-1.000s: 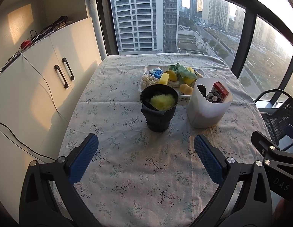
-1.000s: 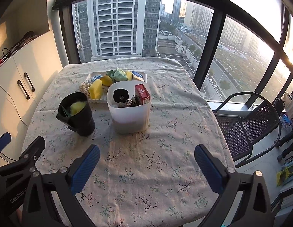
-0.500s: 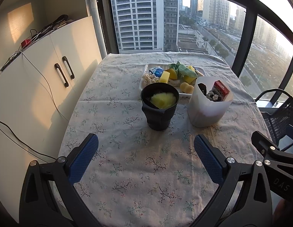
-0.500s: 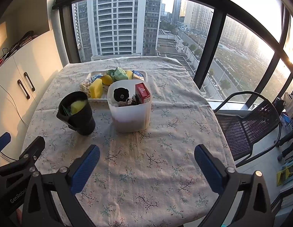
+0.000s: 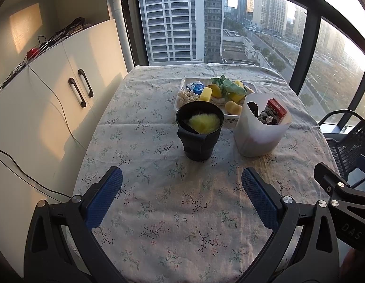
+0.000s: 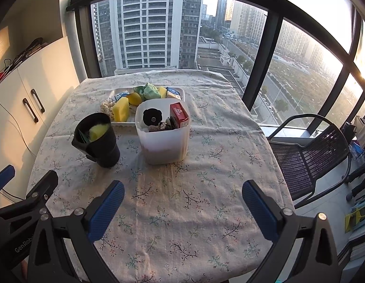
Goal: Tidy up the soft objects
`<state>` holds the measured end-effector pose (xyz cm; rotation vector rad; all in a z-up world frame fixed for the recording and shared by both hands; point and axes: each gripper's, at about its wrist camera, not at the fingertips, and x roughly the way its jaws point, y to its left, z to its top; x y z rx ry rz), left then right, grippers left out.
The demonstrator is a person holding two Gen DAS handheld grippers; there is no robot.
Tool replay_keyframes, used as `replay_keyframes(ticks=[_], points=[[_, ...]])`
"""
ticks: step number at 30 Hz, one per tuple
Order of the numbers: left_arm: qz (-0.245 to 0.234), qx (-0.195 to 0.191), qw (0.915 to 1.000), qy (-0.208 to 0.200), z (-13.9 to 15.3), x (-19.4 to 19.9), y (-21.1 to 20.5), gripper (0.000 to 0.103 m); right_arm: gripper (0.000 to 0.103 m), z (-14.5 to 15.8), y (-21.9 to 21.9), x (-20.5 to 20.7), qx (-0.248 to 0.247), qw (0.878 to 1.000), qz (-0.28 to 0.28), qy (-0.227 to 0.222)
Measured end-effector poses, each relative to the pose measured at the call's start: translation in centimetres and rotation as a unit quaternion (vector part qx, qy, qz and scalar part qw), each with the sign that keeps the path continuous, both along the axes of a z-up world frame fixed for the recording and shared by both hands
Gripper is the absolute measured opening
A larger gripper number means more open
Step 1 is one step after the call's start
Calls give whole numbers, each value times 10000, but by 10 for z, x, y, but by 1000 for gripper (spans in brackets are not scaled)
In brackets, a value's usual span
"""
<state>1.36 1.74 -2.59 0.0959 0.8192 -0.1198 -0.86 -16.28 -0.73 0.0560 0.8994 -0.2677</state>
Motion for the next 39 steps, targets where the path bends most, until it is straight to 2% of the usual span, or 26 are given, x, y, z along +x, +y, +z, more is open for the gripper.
replay_keyframes(ticks=[24,39], points=[[38,65,9999,81,-7,-9,2,103,102,-2,2,-5,14,10000,2,57],[93,140,9995,252,-22,-20,10,103,102,-18,8,-20,68,9996,222,158]])
